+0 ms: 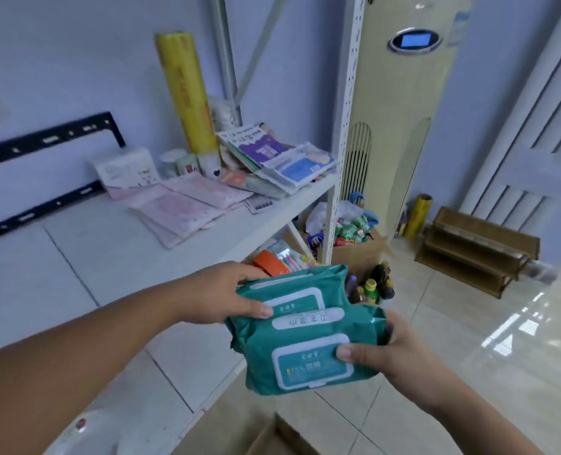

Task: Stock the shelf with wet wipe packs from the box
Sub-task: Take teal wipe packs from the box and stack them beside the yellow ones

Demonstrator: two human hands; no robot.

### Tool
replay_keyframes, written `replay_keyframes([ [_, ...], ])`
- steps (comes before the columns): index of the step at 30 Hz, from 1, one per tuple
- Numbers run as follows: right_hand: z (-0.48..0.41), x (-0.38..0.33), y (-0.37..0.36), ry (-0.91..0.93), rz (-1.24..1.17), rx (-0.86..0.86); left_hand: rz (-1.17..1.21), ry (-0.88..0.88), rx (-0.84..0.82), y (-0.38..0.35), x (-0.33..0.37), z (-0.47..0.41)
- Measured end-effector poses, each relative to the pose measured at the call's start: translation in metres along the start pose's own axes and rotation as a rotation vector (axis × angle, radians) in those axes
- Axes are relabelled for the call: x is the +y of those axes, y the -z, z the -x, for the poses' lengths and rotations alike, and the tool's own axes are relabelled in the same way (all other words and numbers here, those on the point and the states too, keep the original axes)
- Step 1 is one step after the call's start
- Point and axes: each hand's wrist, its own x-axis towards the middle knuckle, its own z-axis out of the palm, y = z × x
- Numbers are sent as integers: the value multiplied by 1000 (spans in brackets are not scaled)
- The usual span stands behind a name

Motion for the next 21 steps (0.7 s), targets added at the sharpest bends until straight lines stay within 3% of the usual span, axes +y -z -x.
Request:
replay_keyframes([
  [5,-17,-66,-72,156,75,-97,-126,49,197,81,17,94],
  [10,-43,-86,-154,245,104,-198,-215,118,329,127,-3,185],
  [21,-107,-33,-353,222,184,-346,-215,296,403,165,-163,334],
])
